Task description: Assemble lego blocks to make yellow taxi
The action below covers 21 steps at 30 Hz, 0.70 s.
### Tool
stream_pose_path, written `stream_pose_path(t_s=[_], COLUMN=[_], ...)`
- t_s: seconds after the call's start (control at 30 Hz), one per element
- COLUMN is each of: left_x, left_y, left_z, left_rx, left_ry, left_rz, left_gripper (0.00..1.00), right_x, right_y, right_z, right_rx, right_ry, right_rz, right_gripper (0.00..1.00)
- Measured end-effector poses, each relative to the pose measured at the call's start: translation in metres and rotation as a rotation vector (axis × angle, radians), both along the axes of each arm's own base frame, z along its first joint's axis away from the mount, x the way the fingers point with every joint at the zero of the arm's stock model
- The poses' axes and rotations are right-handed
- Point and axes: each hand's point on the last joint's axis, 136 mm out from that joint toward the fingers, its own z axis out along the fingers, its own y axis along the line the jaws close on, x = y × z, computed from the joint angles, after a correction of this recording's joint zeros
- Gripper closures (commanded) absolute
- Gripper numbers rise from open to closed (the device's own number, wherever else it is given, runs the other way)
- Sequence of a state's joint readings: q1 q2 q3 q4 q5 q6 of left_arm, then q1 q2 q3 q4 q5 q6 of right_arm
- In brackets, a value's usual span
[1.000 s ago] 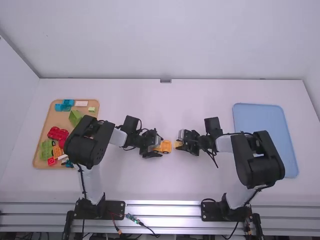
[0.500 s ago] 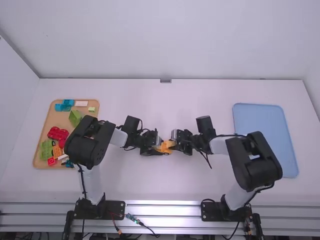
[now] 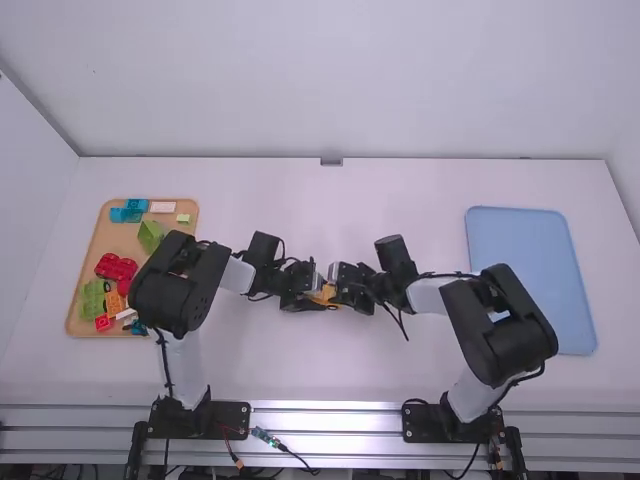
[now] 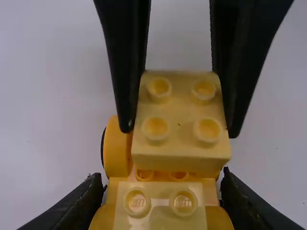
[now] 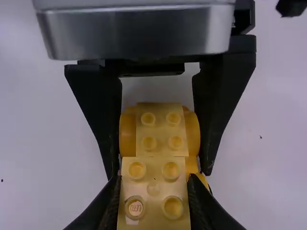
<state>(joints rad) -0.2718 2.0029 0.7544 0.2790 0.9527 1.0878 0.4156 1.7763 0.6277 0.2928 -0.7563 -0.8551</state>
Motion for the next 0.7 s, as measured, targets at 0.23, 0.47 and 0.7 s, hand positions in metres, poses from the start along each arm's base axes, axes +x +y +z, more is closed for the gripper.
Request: stream_pose_path(t_s=[0.23, 0.47, 0.7], left_x=[-0.0003, -0.0002, -0.0005], left_y=[-0.0002, -0.0002, -0.0003], left_z=[0.0001, 0.0003, 0.0003], left_rx=[-0.001, -0.002, -0.002], left_ry=[0.001, 0.001, 0.002], left_rz=[-0.001, -0.001, -0.002], left_gripper=[0.51, 0.50, 0.50], right_x=[0.0017, 0.0051, 0.0021], right_y=[0.0004, 0.0046, 0.0055], right_z=[0.0007, -0.0020, -0.0028], right_rx=[0.000, 0.019, 0.028], right_ry=[-0.016, -0.026, -0.007], right_rz=[0.003, 0.004, 0.011], right_gripper=[1.00, 1.00, 1.00])
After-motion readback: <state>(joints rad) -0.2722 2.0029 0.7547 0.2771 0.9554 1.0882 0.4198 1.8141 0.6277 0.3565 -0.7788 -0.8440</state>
